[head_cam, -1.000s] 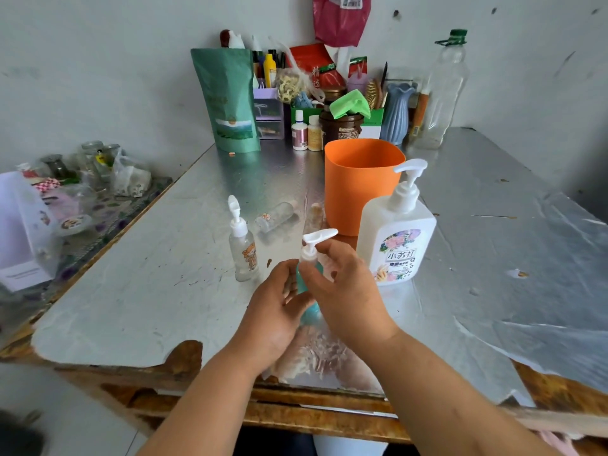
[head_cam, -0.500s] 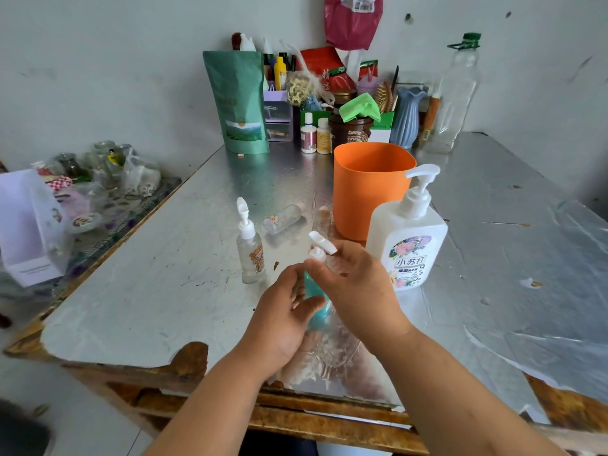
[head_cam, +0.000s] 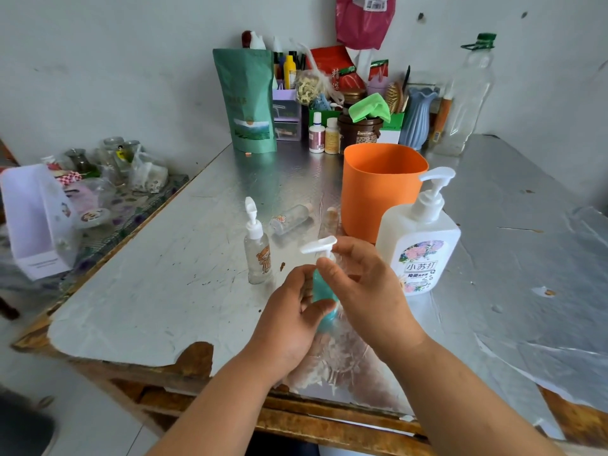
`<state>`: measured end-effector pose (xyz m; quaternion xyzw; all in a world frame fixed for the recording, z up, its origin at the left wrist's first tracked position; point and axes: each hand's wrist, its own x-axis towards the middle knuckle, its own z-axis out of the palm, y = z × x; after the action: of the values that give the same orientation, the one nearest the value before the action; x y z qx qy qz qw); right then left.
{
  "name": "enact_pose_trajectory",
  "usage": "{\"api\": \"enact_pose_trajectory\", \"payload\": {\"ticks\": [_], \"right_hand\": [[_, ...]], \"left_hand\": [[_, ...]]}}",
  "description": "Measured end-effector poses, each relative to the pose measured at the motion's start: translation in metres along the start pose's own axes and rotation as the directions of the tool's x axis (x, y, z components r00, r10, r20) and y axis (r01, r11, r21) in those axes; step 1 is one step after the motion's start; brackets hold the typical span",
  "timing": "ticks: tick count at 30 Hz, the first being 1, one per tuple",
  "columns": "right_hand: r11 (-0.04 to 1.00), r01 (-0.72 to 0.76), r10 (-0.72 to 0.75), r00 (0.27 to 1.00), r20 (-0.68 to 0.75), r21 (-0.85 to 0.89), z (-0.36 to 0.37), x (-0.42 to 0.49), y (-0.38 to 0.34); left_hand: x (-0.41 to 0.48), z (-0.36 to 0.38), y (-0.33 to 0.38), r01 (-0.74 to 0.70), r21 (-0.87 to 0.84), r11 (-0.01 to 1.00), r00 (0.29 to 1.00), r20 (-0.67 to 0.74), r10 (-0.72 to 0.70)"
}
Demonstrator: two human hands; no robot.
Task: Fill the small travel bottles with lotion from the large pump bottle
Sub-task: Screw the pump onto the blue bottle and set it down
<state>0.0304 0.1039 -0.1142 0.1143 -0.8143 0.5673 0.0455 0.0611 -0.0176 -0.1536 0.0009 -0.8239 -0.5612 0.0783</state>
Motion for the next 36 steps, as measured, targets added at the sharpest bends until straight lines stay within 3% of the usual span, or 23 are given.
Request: {"api": "enact_pose_trajectory", "payload": {"ticks": [20, 36], "right_hand": [[0.997, -0.063, 0.063, 0.998, 0.018, -0.047, -0.0037, 0.0021, -0.0067], [0.994, -0.008, 0.01, 1.0, 0.012, -0.109, -0.0026, -0.0008, -0.0063]], "left_hand": [[0.0008, 0.0023, -0.0021, -0.012, 0.045, 0.999, 1.0, -0.001, 0.012], [0.0009, 0.0022, -0.0027, -0.027, 0.055, 0.998, 1.0, -0.014, 0.028]]}}
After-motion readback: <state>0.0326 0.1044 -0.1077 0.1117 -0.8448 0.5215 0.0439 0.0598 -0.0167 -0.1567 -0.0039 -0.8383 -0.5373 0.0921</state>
